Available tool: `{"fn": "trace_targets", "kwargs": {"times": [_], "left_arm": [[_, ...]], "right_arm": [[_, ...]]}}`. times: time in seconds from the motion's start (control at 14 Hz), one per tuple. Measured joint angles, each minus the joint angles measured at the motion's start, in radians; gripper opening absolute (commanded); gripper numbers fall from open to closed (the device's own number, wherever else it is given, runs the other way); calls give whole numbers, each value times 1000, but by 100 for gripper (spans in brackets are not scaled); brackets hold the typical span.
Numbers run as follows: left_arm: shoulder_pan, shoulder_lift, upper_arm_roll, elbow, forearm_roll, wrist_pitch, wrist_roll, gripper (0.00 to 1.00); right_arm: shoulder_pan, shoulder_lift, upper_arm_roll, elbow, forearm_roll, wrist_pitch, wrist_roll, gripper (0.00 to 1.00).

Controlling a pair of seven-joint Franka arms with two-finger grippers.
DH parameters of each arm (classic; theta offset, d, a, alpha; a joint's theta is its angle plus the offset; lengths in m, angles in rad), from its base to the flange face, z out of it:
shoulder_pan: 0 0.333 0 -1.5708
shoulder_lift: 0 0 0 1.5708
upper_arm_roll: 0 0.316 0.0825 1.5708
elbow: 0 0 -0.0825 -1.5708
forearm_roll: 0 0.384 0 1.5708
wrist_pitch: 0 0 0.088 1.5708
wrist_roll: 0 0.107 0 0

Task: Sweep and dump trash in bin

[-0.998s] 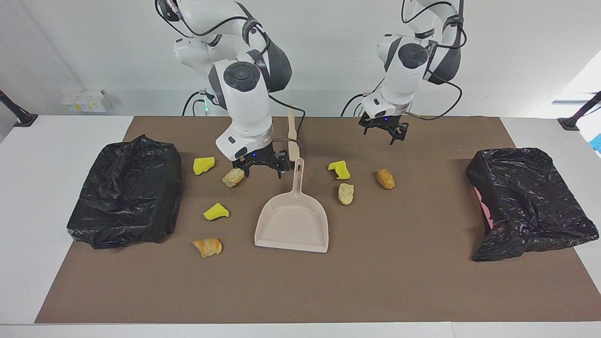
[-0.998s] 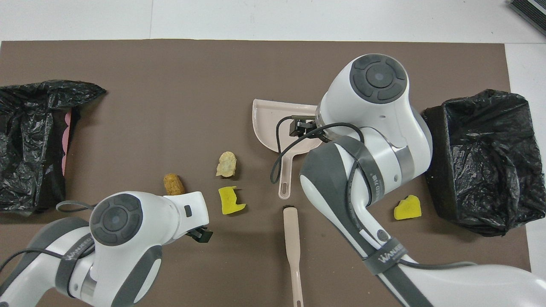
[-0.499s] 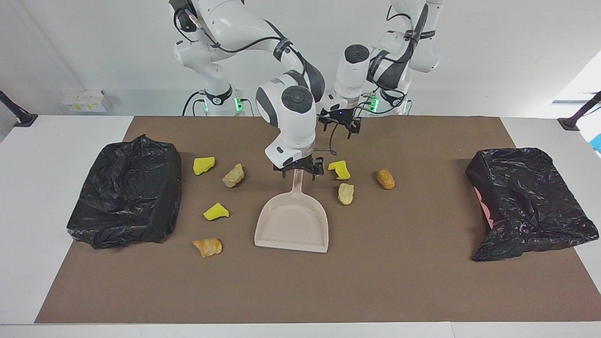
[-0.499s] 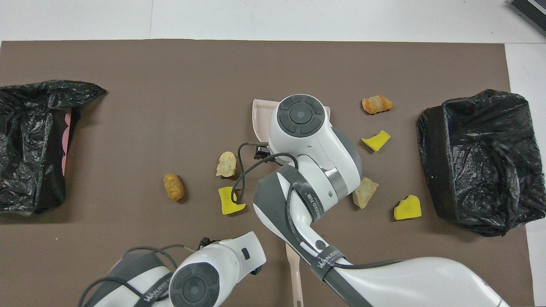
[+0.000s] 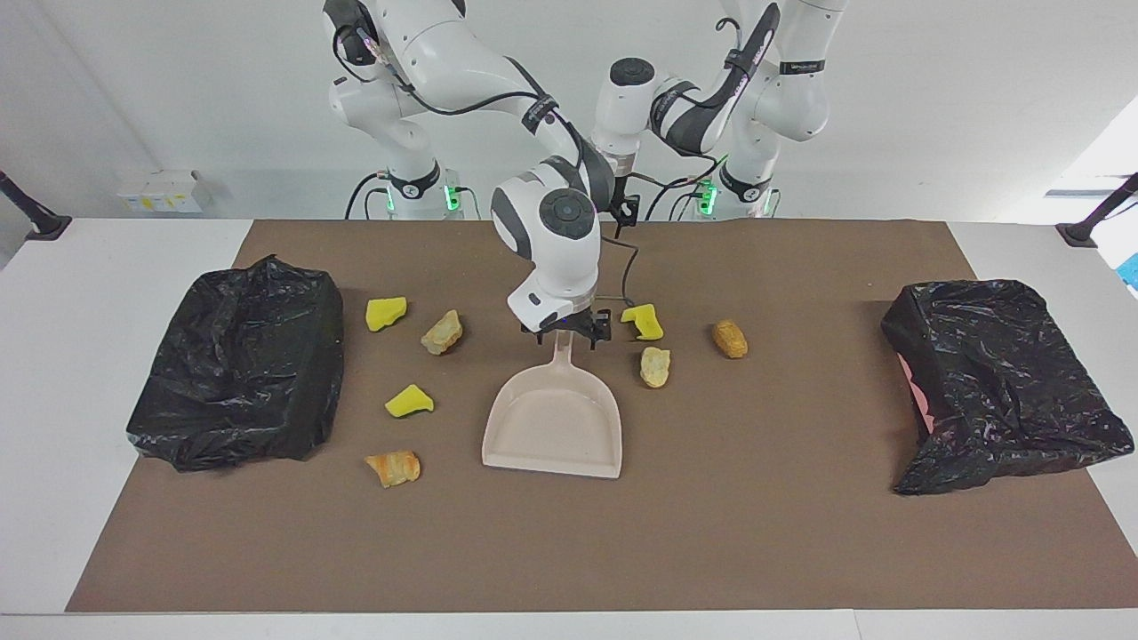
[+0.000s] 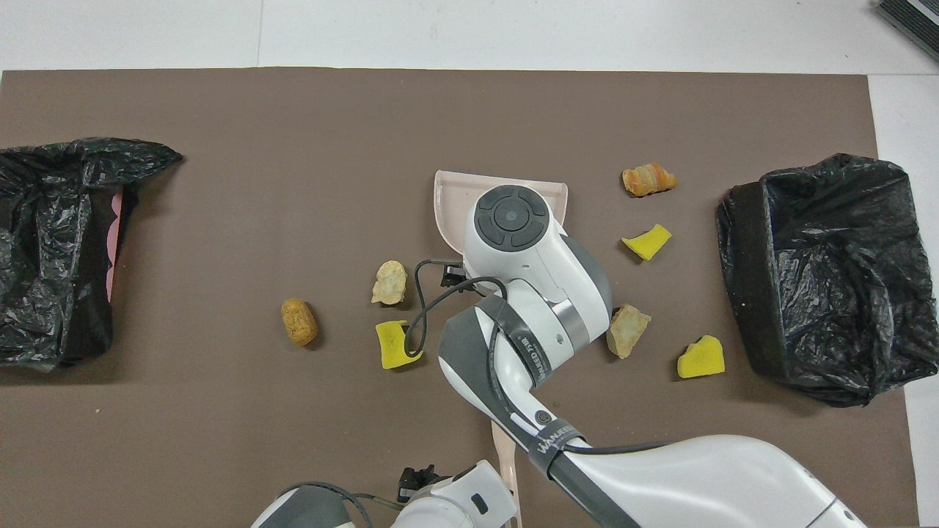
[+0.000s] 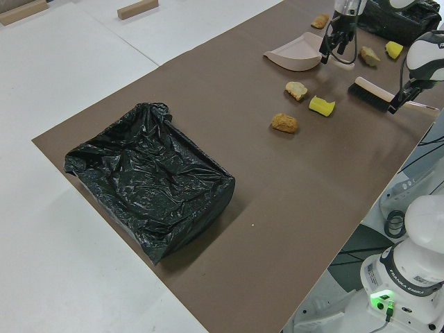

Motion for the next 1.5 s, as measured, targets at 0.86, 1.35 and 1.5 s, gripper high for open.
{"fn": "trace_targets", "kwargs": {"times": [0.86,1.35,1.5], "left_arm": [[-78,179,-1,220,42,-111,-182,100],[-94,223,-5,219,42,-86,-221,43],[-95,234,-5,215,42,-69,-221,0]], "right_arm": [[-13,-28,-3,-17,0,-1,-22,0],[-112,-138,-6,-12,-1,-63,-597,0],[-138,-143,-7,-12,-3,-63,-865,0]]}}
